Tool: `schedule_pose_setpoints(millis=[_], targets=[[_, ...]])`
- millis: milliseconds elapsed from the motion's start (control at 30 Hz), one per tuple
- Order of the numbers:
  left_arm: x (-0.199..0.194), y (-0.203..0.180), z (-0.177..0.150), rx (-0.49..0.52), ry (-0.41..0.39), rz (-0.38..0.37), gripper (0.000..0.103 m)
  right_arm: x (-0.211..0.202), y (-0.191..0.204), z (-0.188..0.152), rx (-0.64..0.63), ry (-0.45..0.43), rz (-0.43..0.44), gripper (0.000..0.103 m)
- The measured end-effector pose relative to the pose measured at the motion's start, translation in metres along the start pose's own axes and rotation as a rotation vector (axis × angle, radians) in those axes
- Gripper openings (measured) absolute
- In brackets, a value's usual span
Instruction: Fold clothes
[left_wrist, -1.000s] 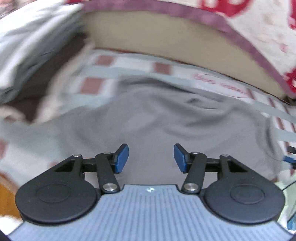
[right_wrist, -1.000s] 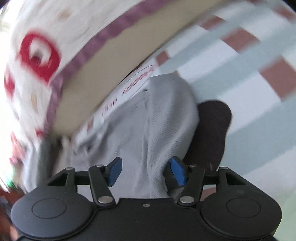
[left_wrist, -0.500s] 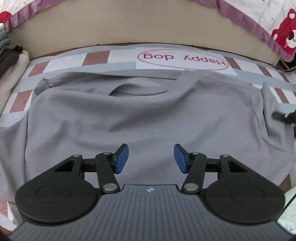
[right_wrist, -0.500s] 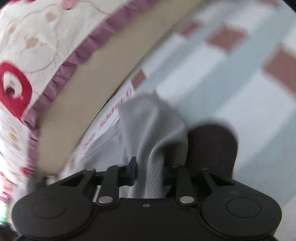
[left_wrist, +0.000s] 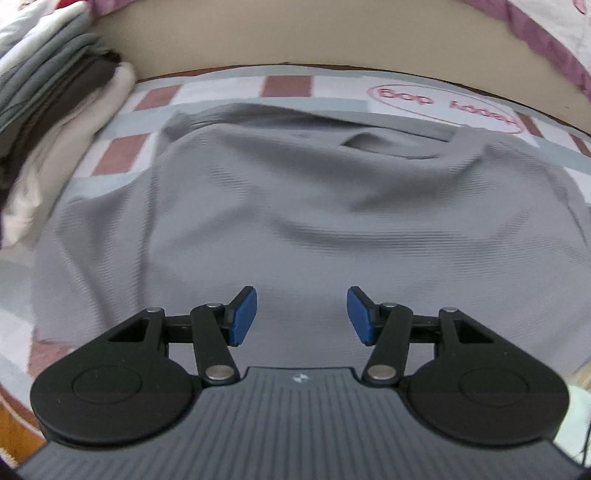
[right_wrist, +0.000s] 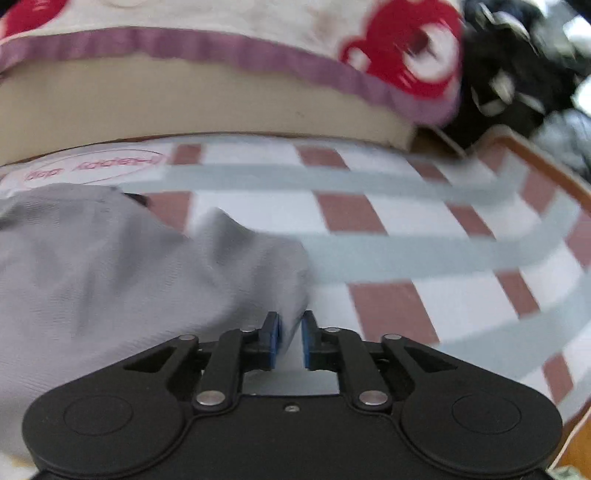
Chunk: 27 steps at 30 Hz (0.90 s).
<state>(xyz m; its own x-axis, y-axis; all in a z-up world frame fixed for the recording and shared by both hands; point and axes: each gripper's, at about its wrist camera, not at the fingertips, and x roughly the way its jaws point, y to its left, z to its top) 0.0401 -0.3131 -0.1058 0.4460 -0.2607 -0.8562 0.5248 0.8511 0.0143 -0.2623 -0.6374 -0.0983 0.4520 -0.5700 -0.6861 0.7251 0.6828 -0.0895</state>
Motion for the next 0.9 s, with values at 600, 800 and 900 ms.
schedule_pose_setpoints(millis=[600,800,900], targets=[[-0.062,0.188,0.015,-0.372,-0.117,0.205,0.065,-0.013,0.113,0.055,0.063,0.050,0.626,0.045],[-0.047,0.220,-0.008,-0.491,-0.051,0.163,0.070,-0.011,0.226,0.052,-0.099,0.198,0.806,0.045],[-0.036,0.226,-0.019,-0.560,-0.030,0.099,0.070,-0.021,0.254,0.034,-0.241,0.201,0.765,0.046]])
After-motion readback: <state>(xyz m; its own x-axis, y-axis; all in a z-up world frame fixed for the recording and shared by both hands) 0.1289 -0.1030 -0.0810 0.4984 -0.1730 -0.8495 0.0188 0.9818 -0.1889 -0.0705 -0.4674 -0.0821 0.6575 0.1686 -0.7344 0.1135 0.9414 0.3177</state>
